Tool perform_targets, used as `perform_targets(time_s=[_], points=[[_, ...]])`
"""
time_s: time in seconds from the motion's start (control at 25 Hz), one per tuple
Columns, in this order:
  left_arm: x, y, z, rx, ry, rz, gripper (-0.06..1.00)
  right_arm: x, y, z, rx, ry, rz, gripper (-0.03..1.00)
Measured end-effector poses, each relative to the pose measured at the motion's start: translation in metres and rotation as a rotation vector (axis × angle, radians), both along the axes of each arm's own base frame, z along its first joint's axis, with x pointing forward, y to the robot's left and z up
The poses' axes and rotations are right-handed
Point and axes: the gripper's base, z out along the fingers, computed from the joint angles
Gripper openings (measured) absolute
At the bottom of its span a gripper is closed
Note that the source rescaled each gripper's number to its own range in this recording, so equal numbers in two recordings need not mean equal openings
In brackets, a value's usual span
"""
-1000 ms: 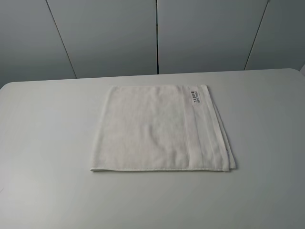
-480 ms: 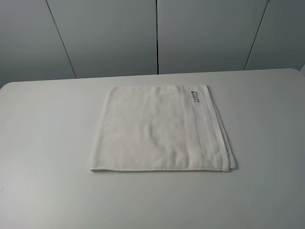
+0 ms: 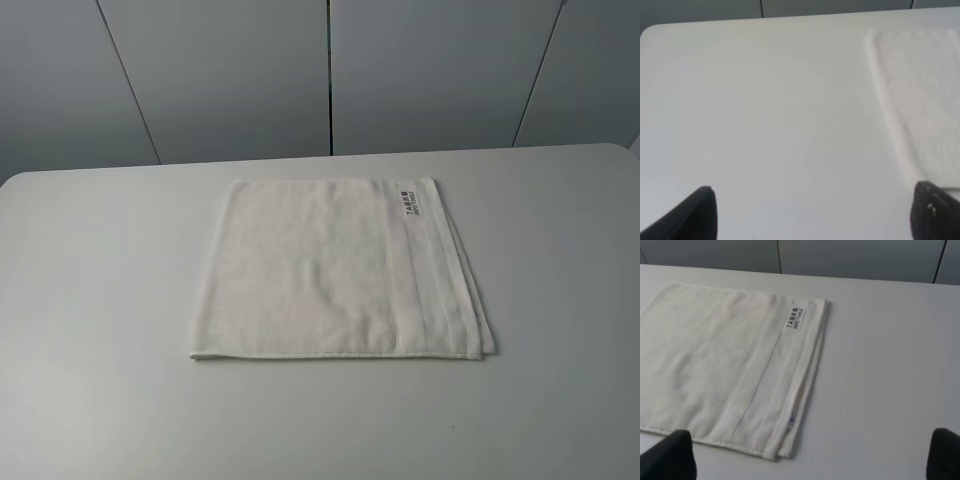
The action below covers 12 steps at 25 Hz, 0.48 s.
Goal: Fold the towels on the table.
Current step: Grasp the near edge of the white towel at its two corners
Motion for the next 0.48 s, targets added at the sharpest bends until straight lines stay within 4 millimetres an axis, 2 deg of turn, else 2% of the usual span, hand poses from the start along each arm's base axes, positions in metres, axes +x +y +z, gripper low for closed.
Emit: perform_targets(time_s=[0.2,0.28,0.36,0.48], points=[[-0.002,0.0,0.008,0.004,-0.021,-0.002,0.99,-0.002,0.0,0.0,0.002,0.025,0.0,1.0],[0.001,0.0,0.015,0.027,-0.012,-0.017,0.99,0.003,0.0,0.003,0.001,0.067,-0.001,1.0],[0.009,-0.001,0.022,0.061,0.022,-0.042,0.99,0.013,0.001,0.006,-0.006,0.128,-0.001,1.0],[0.034,-0.003,0.029,0.108,0.123,-0.086,0.99,0.034,0.003,0.013,-0.047,0.22,0.019,1.0]])
